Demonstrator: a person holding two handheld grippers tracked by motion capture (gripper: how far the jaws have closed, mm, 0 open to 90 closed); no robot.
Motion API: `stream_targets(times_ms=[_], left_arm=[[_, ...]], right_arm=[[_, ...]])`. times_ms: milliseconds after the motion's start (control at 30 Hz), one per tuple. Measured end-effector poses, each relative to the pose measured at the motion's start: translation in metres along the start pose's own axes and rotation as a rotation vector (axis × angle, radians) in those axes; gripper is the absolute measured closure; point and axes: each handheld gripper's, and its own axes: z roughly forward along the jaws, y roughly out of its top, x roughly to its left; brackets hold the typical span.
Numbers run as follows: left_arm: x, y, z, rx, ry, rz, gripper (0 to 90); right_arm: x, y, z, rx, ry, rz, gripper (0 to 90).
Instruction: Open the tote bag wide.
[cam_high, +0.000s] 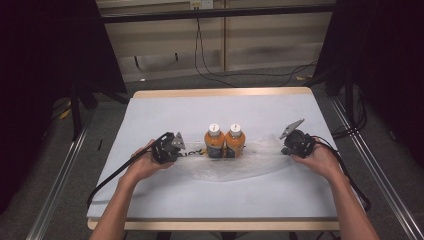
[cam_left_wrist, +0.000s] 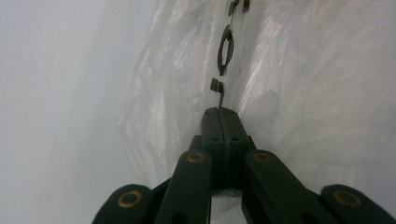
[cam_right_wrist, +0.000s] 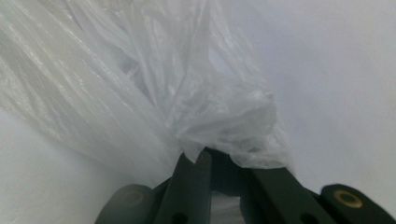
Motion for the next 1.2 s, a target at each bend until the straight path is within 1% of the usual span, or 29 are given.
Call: stream_targets(times_ms=[33, 67, 100, 167, 233, 267, 300, 333, 400, 467, 500, 567, 600, 633, 667, 700, 733, 800, 833, 867, 900, 933, 967, 1067, 1133, 1167, 1200], left_arm=[[0.000, 0.000, 0.000, 0.000, 0.000, 0.000, 90.0], [0.001, -0.002, 0.000, -0.011, -0.005, -0.001, 90.0], [0.002, -0.003, -0.001, -0.012, -0.008, -0.011, 90.0], [0.001, -0.005, -0.002, -0.009, -0.009, -0.015, 90.0], [0.003, -0.012, -0.005, -0.010, -0.014, -0.027, 90.0], [0.005, -0.015, -0.007, -0.013, -0.020, -0.037, 90.0], [0.006, -0.017, -0.007, -0.026, -0.028, -0.055, 90.0], [0.007, -0.019, -0.007, -0.030, -0.031, -0.060, 90.0], [0.007, -0.018, -0.007, -0.029, -0.030, -0.058, 90.0], [0.007, -0.018, -0.008, -0.018, -0.022, -0.044, 90.0], [0.006, -0.018, -0.008, -0.018, -0.021, -0.049, 90.0], [0.006, -0.018, -0.008, -0.012, -0.015, -0.045, 90.0], [0.005, -0.018, -0.008, -0.001, -0.008, -0.036, 90.0], [0.004, -0.017, -0.008, 0.004, 0.013, -0.032, 90.0], [0.004, -0.017, -0.008, 0.010, 0.011, -0.027, 90.0], [0.004, -0.017, -0.008, 0.008, 0.011, -0.034, 90.0], [0.004, -0.018, -0.008, 0.010, 0.015, -0.041, 90.0], [0.004, -0.018, -0.008, 0.012, 0.023, -0.043, 90.0], [0.005, -0.018, -0.008, 0.017, 0.018, -0.036, 90.0], [0.005, -0.018, -0.008, 0.012, 0.016, -0.049, 90.0], [0.005, -0.018, -0.008, 0.012, 0.016, -0.049, 90.0], [0.007, -0.019, -0.008, 0.003, 0.001, -0.068, 90.0], [0.008, -0.019, -0.008, 0.003, -0.005, -0.072, 90.0], [0.009, -0.020, -0.008, -0.015, -0.015, -0.096, 90.0], [0.010, -0.021, -0.008, -0.036, -0.025, -0.108, 90.0], [0.010, -0.021, -0.007, -0.046, -0.030, -0.121, 90.0], [0.010, -0.020, -0.008, -0.046, -0.033, -0.115, 90.0]], right_arm=[[0.000, 0.000, 0.000, 0.000, 0.000, 0.000, 90.0], [0.000, -0.001, -0.001, 0.001, -0.001, 0.007, 90.0], [0.000, -0.004, -0.001, -0.008, -0.001, 0.005, 90.0], [0.001, -0.005, -0.002, -0.008, 0.000, 0.011, 90.0], [0.001, -0.005, -0.003, -0.006, -0.001, 0.012, 90.0], [0.000, -0.006, -0.003, -0.009, 0.003, 0.011, 90.0], [0.000, -0.006, -0.003, -0.010, -0.001, 0.010, 90.0], [0.000, -0.006, -0.002, -0.013, 0.002, 0.006, 90.0], [0.001, -0.006, -0.002, -0.010, -0.007, 0.008, 90.0], [0.001, -0.006, -0.003, -0.010, -0.005, 0.008, 90.0], [0.001, -0.006, -0.003, -0.012, -0.004, 0.007, 90.0], [0.001, -0.006, -0.002, -0.014, -0.002, -0.002, 90.0], [0.003, -0.006, -0.003, -0.010, -0.004, 0.007, 90.0], [0.003, -0.006, -0.003, -0.006, -0.006, 0.005, 90.0], [0.004, -0.005, -0.002, -0.006, -0.012, -0.005, 90.0], [0.005, -0.005, -0.002, -0.004, -0.024, -0.003, 90.0], [0.005, -0.005, -0.002, -0.008, -0.022, -0.010, 90.0], [0.004, -0.006, -0.002, -0.016, -0.013, -0.001, 90.0], [0.003, -0.007, -0.002, -0.024, -0.012, -0.003, 90.0], [0.004, -0.007, -0.002, -0.024, -0.013, 0.001, 90.0], [0.004, -0.007, -0.002, -0.025, -0.013, -0.008, 90.0], [0.004, -0.007, -0.002, -0.018, -0.016, -0.006, 90.0], [0.005, -0.006, -0.002, -0.019, -0.020, -0.008, 90.0], [0.004, -0.007, -0.002, -0.037, -0.008, -0.010, 90.0], [0.003, -0.007, -0.001, -0.050, -0.004, -0.007, 90.0], [0.003, -0.007, -0.001, -0.058, -0.001, -0.001, 90.0], [0.003, -0.007, -0.001, -0.066, 0.007, -0.001, 90.0]])
